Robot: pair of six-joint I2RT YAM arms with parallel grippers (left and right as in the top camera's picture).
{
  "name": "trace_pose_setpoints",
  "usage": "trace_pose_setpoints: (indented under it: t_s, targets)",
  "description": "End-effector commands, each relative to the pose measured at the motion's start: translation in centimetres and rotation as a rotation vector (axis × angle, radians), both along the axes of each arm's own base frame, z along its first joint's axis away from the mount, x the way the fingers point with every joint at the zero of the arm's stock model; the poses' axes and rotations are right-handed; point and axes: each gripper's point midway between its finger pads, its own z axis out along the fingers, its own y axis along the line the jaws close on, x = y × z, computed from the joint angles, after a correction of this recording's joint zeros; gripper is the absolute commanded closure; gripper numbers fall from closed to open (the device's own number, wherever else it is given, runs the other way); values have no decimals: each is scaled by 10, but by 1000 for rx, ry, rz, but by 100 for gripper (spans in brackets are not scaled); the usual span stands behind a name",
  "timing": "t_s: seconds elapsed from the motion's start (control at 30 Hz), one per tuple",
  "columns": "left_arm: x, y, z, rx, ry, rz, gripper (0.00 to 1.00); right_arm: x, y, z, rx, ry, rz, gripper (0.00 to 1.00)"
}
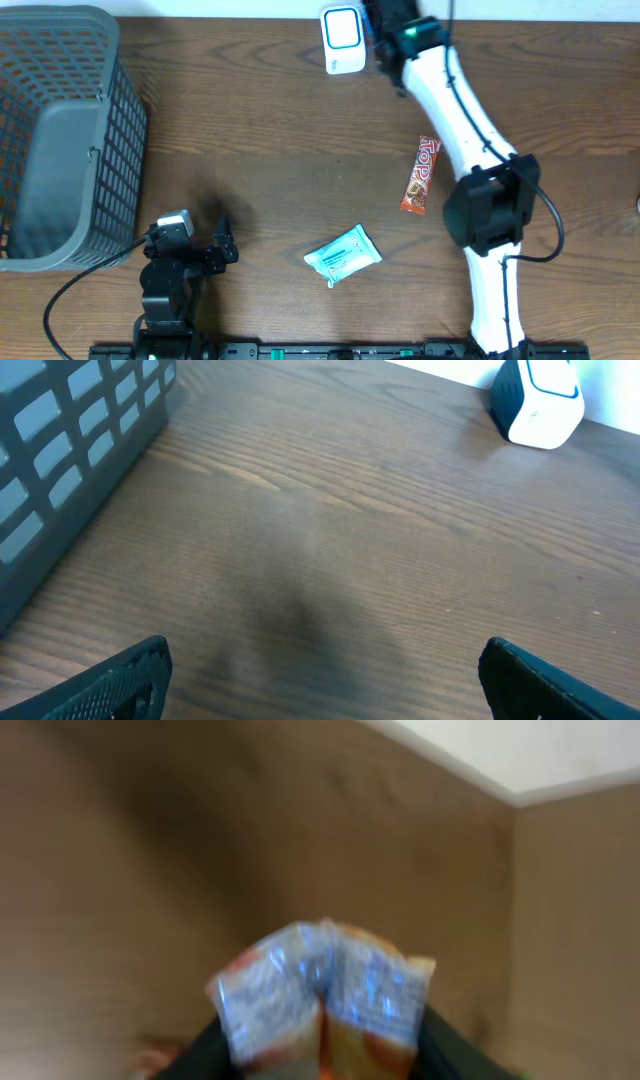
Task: Scan the item barcode
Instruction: 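Hold tissue pack under scanner with right gripper, then move tissue pack right and release it near bottle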
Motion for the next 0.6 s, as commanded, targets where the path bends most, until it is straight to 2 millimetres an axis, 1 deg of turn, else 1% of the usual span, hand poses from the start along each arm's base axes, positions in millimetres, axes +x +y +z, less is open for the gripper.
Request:
trace_pose_setpoints:
  t_s: [0.0,0.07,0.13,0.23,0.27,0.3,0.47,0.57]
  targets:
    - [-3,3,-13,-2,32,19,2,-11,-61,-6,-31,33,-161,63]
    - [-3,3,-13,-2,32,19,2,-16,-84,-7,-19,30,-236,61]
    - [-3,3,-13,-2,32,19,2,-22,-112,-9,-12,42,-300,60]
    - [-3,3,-13,-2,32,19,2,-27,-151,-14,35,52,-379,55]
    - [-3,3,-13,-2,32,19,2,-30,-162,-16,54,56,-402,54]
    - [-3,3,-13,-2,32,19,2,-33,-176,-20,82,61,-431,53]
    - [-3,3,-13,-2,32,19,2,-43,-232,-37,218,55,-547,52]
    - [-3,3,-13,-3,32,19,2,-57,-269,-44,265,44,-631,52]
